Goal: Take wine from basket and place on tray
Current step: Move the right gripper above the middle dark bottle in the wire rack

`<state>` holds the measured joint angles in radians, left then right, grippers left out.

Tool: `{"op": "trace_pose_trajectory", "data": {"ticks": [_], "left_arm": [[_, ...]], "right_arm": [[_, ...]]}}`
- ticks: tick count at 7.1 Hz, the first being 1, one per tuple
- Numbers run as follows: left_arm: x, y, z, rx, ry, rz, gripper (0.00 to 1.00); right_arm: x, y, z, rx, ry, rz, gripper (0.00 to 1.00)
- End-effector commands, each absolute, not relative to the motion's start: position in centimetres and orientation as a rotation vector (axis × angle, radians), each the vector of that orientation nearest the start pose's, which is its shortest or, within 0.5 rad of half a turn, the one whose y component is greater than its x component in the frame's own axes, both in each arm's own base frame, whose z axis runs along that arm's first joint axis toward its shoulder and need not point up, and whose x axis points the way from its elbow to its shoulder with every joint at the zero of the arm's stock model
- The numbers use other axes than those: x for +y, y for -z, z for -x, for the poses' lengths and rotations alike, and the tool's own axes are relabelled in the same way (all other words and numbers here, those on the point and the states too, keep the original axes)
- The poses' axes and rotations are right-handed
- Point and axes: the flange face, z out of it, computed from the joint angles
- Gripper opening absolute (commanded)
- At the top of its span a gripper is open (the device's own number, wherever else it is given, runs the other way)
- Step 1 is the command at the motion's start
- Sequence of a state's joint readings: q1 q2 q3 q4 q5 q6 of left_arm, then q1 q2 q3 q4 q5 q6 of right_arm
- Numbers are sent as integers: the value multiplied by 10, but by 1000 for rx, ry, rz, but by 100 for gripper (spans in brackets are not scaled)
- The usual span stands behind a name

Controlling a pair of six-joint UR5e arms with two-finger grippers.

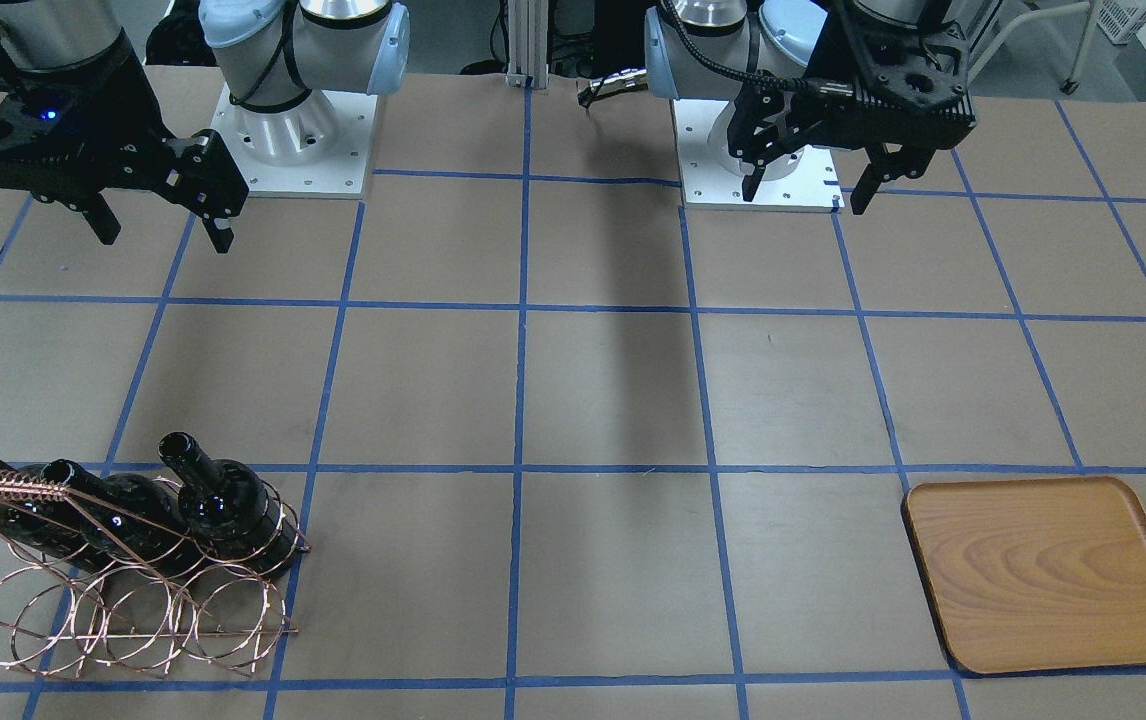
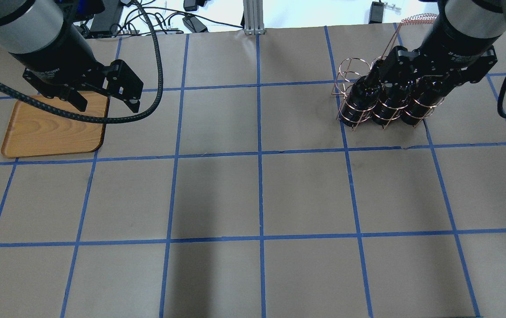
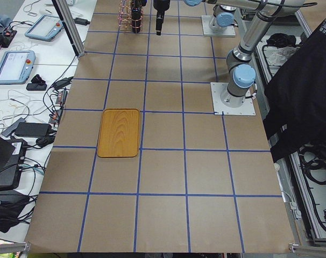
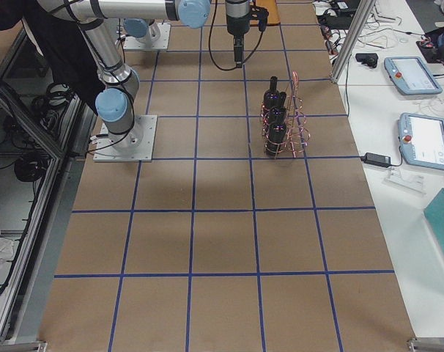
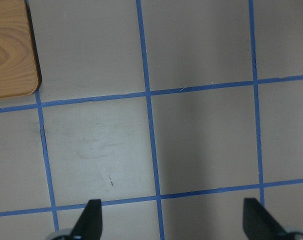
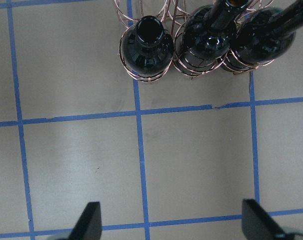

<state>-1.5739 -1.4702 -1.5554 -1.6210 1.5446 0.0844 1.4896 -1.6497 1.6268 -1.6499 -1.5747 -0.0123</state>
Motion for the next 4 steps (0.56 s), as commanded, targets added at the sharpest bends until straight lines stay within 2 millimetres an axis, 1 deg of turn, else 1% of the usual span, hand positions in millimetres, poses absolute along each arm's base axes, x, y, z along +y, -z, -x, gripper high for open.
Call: {"op": "trace_pose_trajectory", "data": {"ticks": [1, 2, 3, 4], "left_arm": [[-452, -538, 137, 3160, 106, -142, 100], [-453, -537, 137, 3162, 104, -140, 100], [-452, -538, 137, 3160, 106, -142, 100], [-453, -538, 137, 3160, 106, -140, 100]], "right_arm": [[-482, -508, -93, 3152, 204, -81, 100], [-485, -510, -92, 3159, 242, -24, 100], [-487, -508, -91, 3164, 242, -22, 100], [-489, -508, -87, 3169, 238, 79, 100]]}}
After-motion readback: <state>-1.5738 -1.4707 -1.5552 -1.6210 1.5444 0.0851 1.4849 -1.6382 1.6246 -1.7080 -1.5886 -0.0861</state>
